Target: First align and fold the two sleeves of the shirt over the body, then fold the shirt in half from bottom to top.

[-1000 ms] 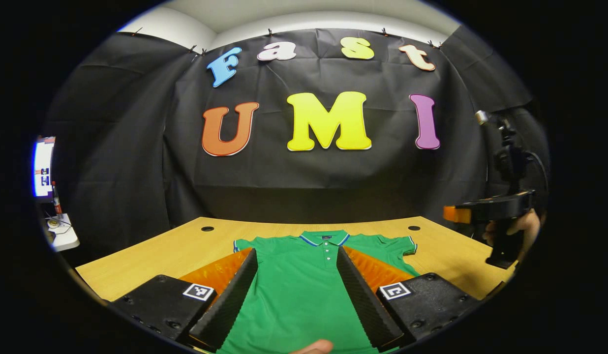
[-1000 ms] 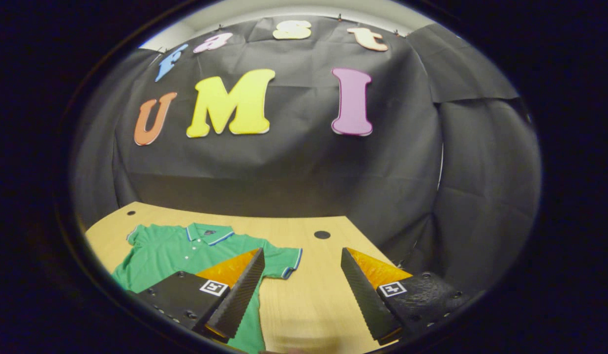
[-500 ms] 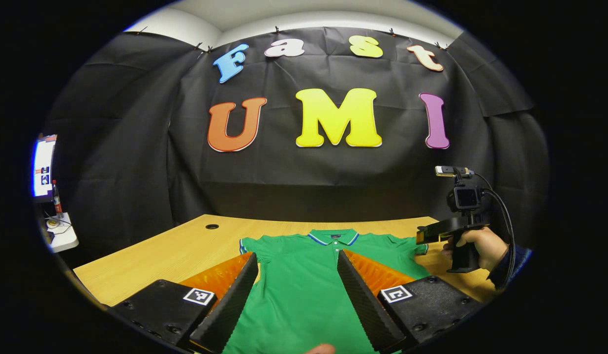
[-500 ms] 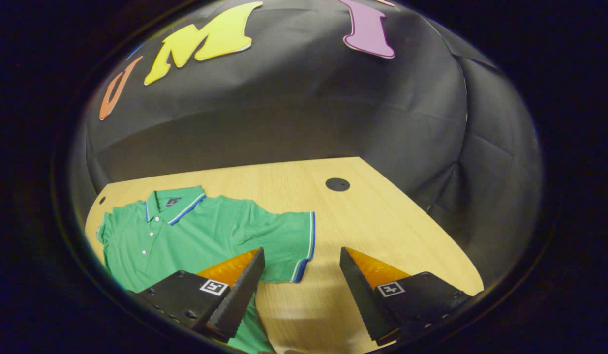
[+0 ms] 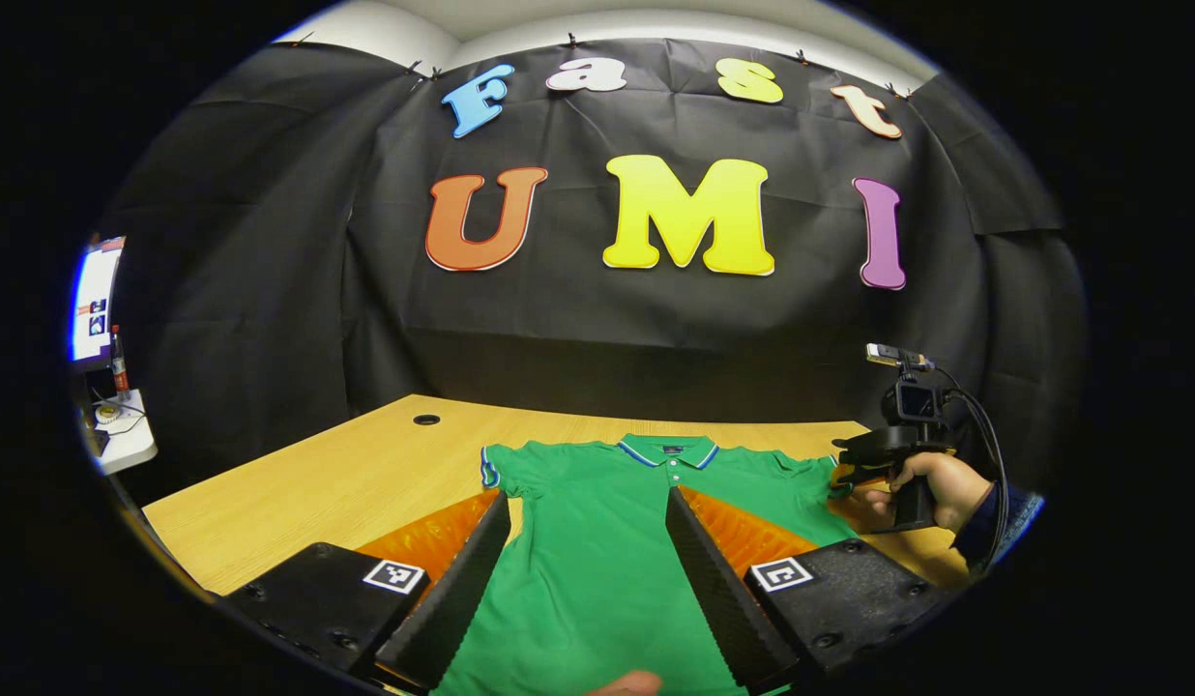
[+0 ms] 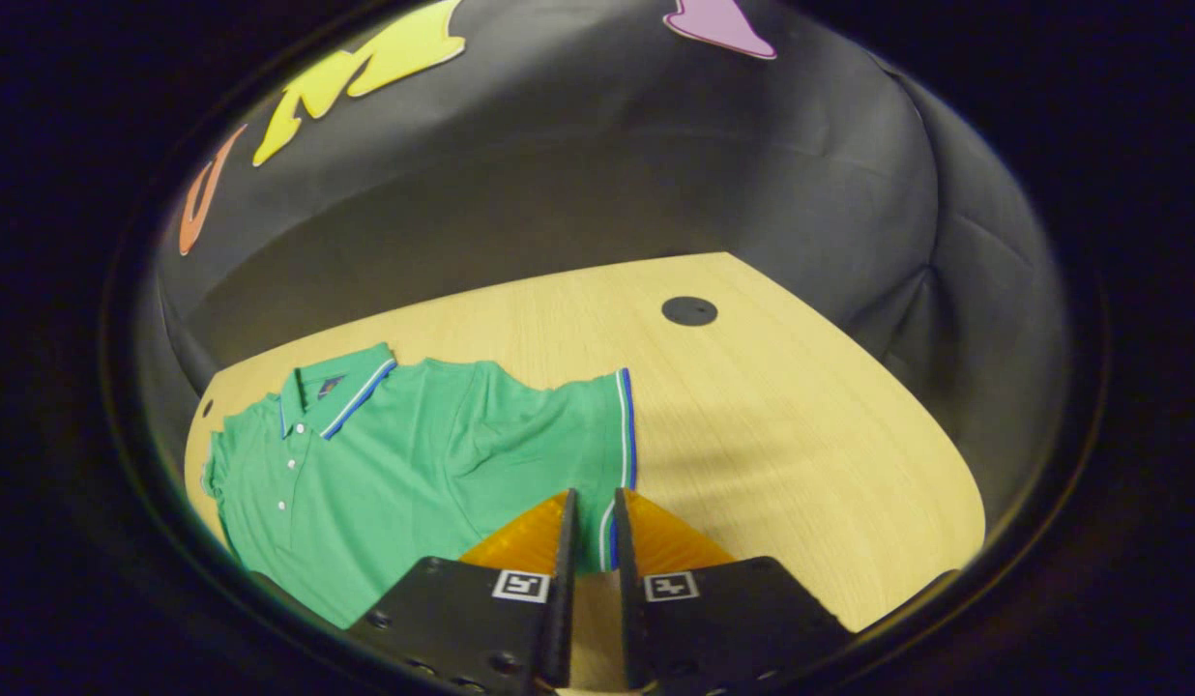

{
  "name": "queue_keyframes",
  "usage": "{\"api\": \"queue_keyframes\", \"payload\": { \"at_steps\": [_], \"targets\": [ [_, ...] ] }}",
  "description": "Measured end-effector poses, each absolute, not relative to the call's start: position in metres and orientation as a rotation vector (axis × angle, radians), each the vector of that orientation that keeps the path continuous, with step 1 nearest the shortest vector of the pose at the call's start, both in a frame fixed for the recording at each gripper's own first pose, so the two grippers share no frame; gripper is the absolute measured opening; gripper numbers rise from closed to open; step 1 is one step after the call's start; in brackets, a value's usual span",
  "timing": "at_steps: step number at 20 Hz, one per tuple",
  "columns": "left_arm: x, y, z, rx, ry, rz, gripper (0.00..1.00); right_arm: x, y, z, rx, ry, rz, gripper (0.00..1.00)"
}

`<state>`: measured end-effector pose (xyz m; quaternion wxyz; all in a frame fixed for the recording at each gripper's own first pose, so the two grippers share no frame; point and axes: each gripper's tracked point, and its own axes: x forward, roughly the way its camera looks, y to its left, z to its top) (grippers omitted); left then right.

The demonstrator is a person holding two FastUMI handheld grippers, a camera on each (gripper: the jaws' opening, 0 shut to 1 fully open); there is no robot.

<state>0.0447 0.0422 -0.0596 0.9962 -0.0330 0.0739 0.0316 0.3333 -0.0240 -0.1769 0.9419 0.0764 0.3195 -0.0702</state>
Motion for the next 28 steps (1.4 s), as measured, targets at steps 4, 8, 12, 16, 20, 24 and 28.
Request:
{"api": "queue_keyframes", "payload": {
  "at_steps": [4, 8, 12, 16, 20, 24, 28],
  "targets": [
    [0.046, 0.044, -0.064, -0.07, 0.159, 0.066, 1.0, 0.336, -0.021, -0.157, 0.012, 0.589, -0.091, 0.06],
    [0.046, 0.045, -0.065, -0.085, 0.173, 0.066, 1.0, 0.341, 0.003, -0.124, -0.155, 0.487, -0.04, 0.0],
    [0.047, 0.05, -0.063, -0.088, 0.166, 0.076, 1.0, 0.335, 0.054, -0.106, -0.286, 0.418, 0.077, 0.0],
    [0.046, 0.052, -0.066, -0.091, 0.173, 0.076, 1.0, 0.325, 0.101, -0.113, -0.356, 0.394, 0.173, 0.0],
    [0.048, 0.054, -0.067, -0.095, 0.175, 0.081, 1.0, 0.31, 0.143, -0.104, -0.271, 0.353, 0.281, 0.04],
    [0.054, 0.061, -0.067, -0.087, 0.176, 0.092, 1.0, 0.274, 0.147, -0.053, -0.144, 0.249, 0.299, 0.75],
    [0.072, 0.081, -0.071, -0.072, 0.2, 0.11, 1.0, 0.222, 0.125, -0.015, -0.102, 0.107, 0.259, 0.95]
  ]
}}
